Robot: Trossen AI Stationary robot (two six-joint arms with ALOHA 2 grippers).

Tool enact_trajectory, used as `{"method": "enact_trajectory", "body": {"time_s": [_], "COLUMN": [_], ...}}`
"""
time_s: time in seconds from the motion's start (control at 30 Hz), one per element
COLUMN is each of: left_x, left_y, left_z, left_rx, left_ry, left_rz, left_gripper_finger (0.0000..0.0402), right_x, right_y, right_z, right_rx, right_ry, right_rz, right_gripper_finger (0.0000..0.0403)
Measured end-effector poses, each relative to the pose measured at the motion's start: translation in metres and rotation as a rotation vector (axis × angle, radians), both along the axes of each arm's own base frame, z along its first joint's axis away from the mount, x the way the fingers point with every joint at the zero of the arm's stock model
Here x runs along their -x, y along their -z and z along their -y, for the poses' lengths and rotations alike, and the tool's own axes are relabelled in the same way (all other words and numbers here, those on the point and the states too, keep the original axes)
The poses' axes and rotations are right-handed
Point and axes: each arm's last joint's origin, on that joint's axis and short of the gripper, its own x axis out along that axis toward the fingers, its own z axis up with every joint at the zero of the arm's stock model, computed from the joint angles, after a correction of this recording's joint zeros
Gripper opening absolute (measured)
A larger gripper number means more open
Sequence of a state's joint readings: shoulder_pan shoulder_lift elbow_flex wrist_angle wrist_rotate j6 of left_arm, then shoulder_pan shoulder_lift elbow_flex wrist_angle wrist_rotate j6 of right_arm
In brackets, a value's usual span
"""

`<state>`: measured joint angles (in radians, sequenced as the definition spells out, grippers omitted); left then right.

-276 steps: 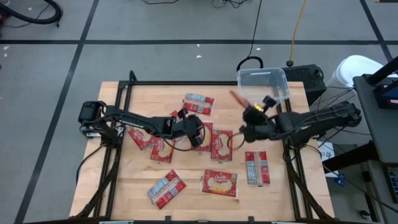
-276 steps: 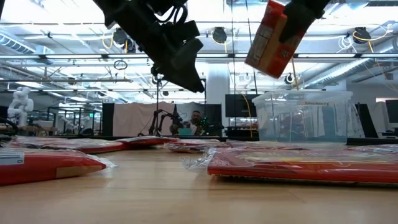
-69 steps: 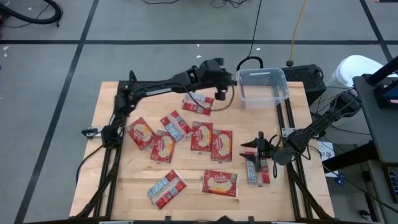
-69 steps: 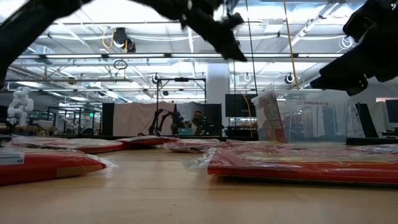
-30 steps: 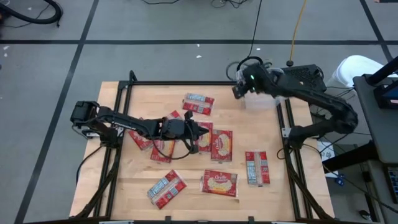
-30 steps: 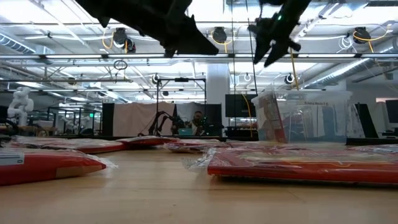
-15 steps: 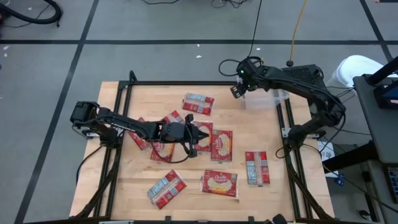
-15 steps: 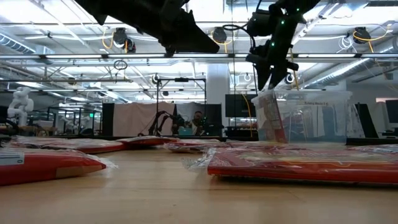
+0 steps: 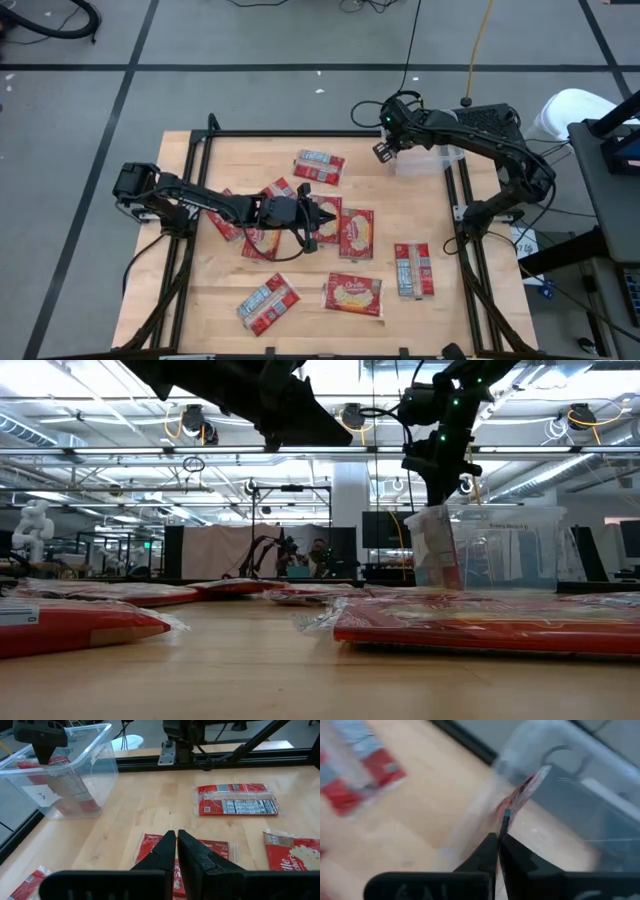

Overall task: Sort popcorn bags into baskets
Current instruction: Put the popcorn bag into the transparent container

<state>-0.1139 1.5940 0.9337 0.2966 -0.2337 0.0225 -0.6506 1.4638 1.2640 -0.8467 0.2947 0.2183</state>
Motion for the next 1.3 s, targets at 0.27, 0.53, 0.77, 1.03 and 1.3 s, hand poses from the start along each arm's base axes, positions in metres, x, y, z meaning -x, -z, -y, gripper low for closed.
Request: {"method": "enact_trajectory", "body": {"time_s": [0.27, 0.53, 0.77, 1.03, 1.3], "left_x": [0.0, 0.0, 0.0, 0.001, 0.002], "left_y": [0.0, 0.0, 0.0, 0.0, 0.0], "left_z": [0.003, 0.004, 0.004, 0.01, 0.016], "left_rx": [-0.003, -0.022, -0.023, -0.022, -0.023], "left_ry": [0.012, 0.02, 0.02, 0.039, 0.054], "left_rz": [-0.001, -0.003, -0.002, -0.002, -0.002], "left_gripper_finger": [0.0026, 0.0026, 0.0026, 0.0026, 0.0026], "right_x": [0.035, 0.081, 0.082, 0.073, 0.076], "right_y": [-0.04, -0.051, -0.036, 0.012, 0.019], "right_z": [-0.015, -0.025, -0.015, -0.005, -0.004], "right_rx": [0.258, 0.263, 0.19, 0.081, 0.169], "right_ry": [0.106, 0.268, 0.299, 0.288, 0.324], "right_rz": [-0.09, -0.281, -0.36, -0.479, -0.574], "right_gripper_finger": [0.0001, 0.0, 0.0, 0.0, 0.0]}}
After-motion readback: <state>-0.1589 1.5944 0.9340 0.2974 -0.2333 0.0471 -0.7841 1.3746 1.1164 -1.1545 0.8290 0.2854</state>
